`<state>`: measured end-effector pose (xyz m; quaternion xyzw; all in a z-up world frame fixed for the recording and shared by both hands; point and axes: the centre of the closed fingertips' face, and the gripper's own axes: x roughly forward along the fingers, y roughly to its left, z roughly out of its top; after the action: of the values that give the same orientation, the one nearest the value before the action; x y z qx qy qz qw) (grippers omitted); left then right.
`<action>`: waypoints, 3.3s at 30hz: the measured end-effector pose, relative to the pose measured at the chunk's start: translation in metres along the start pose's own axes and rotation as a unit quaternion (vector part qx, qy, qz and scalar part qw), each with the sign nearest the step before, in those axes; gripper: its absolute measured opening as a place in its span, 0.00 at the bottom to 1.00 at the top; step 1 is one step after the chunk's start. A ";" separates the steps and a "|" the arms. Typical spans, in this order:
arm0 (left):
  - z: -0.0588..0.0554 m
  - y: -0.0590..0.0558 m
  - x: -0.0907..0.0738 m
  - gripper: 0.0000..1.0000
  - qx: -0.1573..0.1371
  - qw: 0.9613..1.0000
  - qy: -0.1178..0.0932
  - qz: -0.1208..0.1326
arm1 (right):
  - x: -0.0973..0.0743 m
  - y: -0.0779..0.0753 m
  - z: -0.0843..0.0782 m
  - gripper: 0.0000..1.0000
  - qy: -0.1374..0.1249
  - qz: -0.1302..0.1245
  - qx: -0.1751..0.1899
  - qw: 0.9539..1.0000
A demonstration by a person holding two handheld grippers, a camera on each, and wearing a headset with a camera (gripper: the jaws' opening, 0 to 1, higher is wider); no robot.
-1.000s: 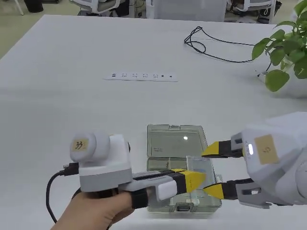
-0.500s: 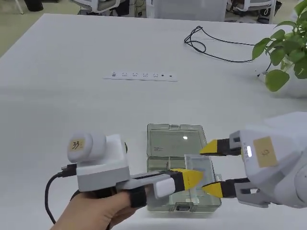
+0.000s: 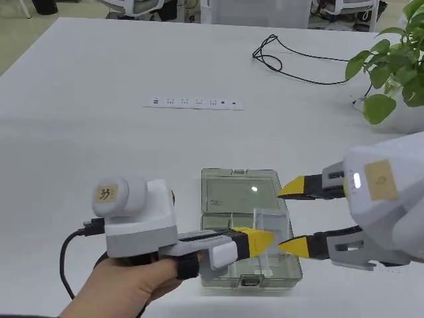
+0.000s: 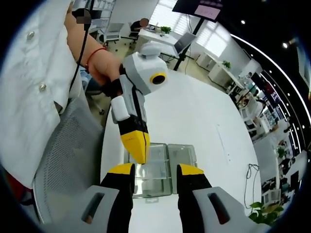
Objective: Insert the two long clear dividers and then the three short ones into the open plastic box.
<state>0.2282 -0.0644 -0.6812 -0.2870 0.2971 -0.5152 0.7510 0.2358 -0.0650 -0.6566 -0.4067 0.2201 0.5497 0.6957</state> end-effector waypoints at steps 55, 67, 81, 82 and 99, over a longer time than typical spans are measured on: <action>-0.010 -0.030 -0.018 0.00 0.265 0.959 0.029 -0.095 | -0.001 0.046 0.019 0.02 -0.045 0.257 0.053 0.964; -0.007 -0.005 -0.030 0.18 0.245 0.968 0.028 -0.047 | 0.005 0.036 0.010 0.02 -0.034 0.246 0.054 0.967; -0.009 0.028 -0.055 0.44 0.242 0.969 0.029 0.031 | 0.036 0.016 -0.014 0.02 -0.005 0.201 0.062 0.978; -0.008 0.030 -0.056 0.45 0.243 0.969 0.028 0.035 | 0.037 0.015 -0.016 0.02 -0.002 0.199 0.062 0.978; -0.010 0.053 -0.068 0.71 0.258 0.962 0.035 0.078 | 0.067 0.001 -0.034 0.02 0.020 0.180 0.058 0.982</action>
<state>0.2332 0.0143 -0.7163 -0.0410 0.2016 -0.5237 0.8267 0.2596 -0.0533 -0.7266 -0.3298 0.3349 0.6441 0.6035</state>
